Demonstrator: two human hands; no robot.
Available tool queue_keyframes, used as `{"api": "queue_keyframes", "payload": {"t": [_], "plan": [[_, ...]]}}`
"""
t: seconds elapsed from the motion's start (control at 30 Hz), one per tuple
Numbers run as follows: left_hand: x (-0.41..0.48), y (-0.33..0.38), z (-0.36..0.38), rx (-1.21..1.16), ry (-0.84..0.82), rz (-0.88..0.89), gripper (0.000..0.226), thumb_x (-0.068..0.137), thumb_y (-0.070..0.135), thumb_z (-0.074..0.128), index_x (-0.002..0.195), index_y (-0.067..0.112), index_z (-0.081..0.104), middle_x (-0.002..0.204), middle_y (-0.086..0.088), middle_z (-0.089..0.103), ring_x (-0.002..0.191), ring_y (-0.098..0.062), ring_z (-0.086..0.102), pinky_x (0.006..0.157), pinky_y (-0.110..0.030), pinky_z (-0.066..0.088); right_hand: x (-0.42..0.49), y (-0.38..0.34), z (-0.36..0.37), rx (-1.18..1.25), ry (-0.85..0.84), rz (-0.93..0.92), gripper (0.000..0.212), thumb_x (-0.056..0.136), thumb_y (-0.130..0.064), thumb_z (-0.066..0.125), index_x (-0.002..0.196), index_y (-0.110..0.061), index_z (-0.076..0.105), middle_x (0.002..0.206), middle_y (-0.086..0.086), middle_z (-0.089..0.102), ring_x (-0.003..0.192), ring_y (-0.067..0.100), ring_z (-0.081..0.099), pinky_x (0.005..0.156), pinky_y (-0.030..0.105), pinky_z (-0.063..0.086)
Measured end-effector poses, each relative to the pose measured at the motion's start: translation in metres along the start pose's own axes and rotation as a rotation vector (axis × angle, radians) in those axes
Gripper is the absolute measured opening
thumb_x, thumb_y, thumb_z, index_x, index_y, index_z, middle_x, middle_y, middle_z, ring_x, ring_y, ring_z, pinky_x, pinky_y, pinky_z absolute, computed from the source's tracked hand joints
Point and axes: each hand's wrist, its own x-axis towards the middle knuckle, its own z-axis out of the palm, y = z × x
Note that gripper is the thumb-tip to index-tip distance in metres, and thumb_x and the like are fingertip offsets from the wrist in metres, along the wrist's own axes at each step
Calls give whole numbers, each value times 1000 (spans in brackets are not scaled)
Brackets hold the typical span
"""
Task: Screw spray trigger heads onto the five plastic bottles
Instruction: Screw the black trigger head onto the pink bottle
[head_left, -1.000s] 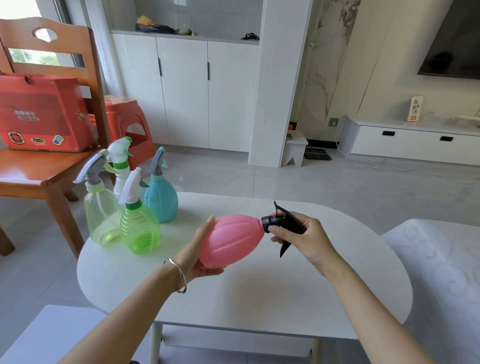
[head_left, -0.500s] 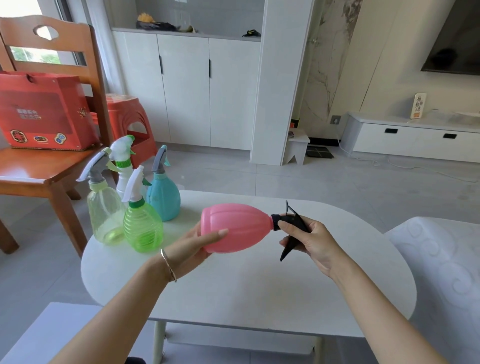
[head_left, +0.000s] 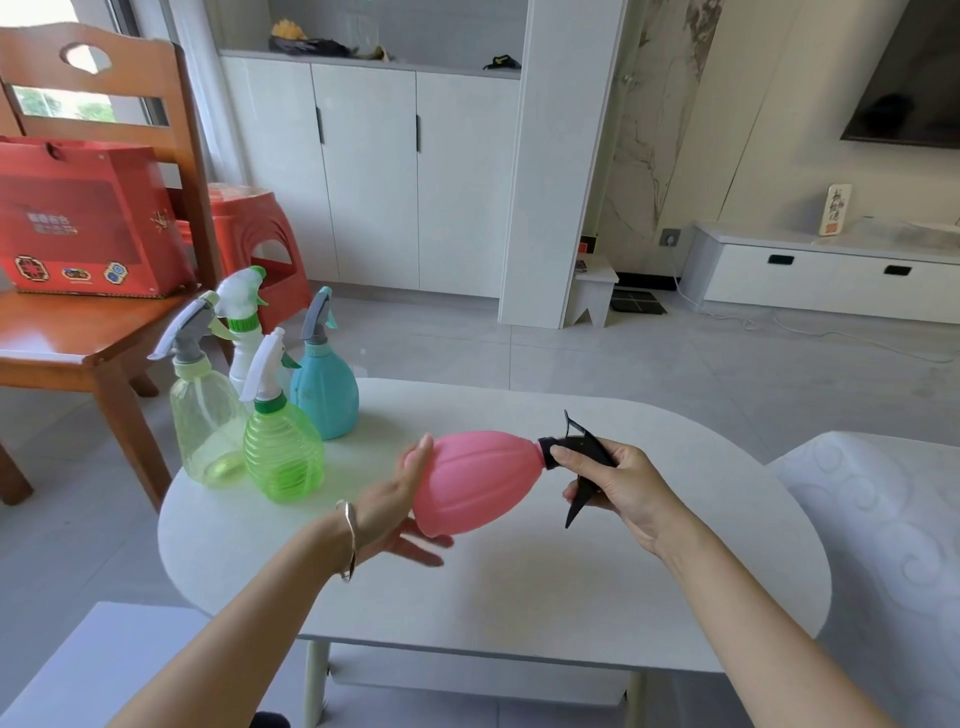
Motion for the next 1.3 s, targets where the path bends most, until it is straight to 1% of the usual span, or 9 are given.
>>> {"api": "queue_keyframes", "payload": {"t": [0.17, 0.3, 0.47, 0.6, 0.7, 0.8, 0.93, 1.07, 1.3], "plan": [[4, 1, -6, -161, 9, 254, 92, 53, 58, 80, 130, 24, 45, 122, 0, 67, 109, -12, 64, 83, -23, 55, 3, -1, -3, 77, -18, 49, 22, 77, -24, 74, 95, -11, 72, 87, 7, 72, 53, 14, 64, 58, 25, 55], [3, -1, -3, -174, -18, 47, 79, 61, 75, 47, 128, 32, 45, 115, -11, 67, 95, -25, 71, 75, -37, 59, 3, 0, 4, 66, -5, 54, 20, 78, -24, 73, 94, -13, 72, 84, 5, 73, 53, 12, 64, 57, 24, 55], [4, 3, -12, -288, -28, 198, 84, 59, 57, 78, 131, 30, 44, 127, -4, 62, 110, -17, 64, 87, -29, 56, 3, -1, 4, 109, -29, 71, 20, 79, -24, 72, 96, -12, 71, 81, 0, 75, 53, 11, 63, 56, 22, 54], [1, -1, -7, -100, 25, -70, 73, 79, 73, 33, 129, 21, 41, 105, -18, 66, 81, -26, 71, 69, -38, 60, 2, 1, 8, 37, -41, 50, 25, 77, -24, 74, 98, -10, 71, 82, 9, 66, 53, 13, 63, 59, 24, 55], [1, -3, -9, -113, 67, 81, 81, 80, 51, 58, 146, 25, 19, 131, -16, 51, 95, -25, 68, 77, -34, 59, 2, 1, 5, 47, -26, 76, 25, 78, -24, 73, 99, -10, 71, 80, 3, 72, 51, 12, 62, 57, 22, 54], [0, 1, -16, -215, -29, 204, 97, 53, 50, 85, 134, 21, 41, 131, -8, 59, 110, -17, 63, 84, -26, 55, 2, -1, 4, 80, -50, 78, 24, 76, -27, 74, 96, -13, 71, 73, -5, 73, 53, 11, 63, 58, 21, 54], [-5, -3, -12, -156, -68, -46, 82, 63, 75, 53, 129, 26, 43, 124, -15, 60, 96, -29, 70, 70, -39, 59, 1, -1, 7, 49, -39, 50, 26, 75, -25, 76, 96, -11, 72, 77, 4, 66, 53, 12, 62, 58, 22, 54], [-1, -4, -19, -164, -13, 193, 94, 64, 41, 82, 141, 39, 29, 141, -5, 46, 110, -19, 64, 81, -29, 56, 0, -4, 2, 99, -20, 78, 22, 77, -23, 74, 97, -13, 71, 88, 6, 71, 53, 13, 63, 57, 23, 54], [-3, -4, -10, -242, 2, -26, 76, 64, 64, 62, 129, 29, 46, 126, -12, 58, 99, -28, 69, 71, -40, 59, -4, 2, 8, 39, -48, 76, 24, 75, -25, 76, 97, -15, 72, 71, -2, 67, 54, 13, 63, 60, 22, 54]]}}
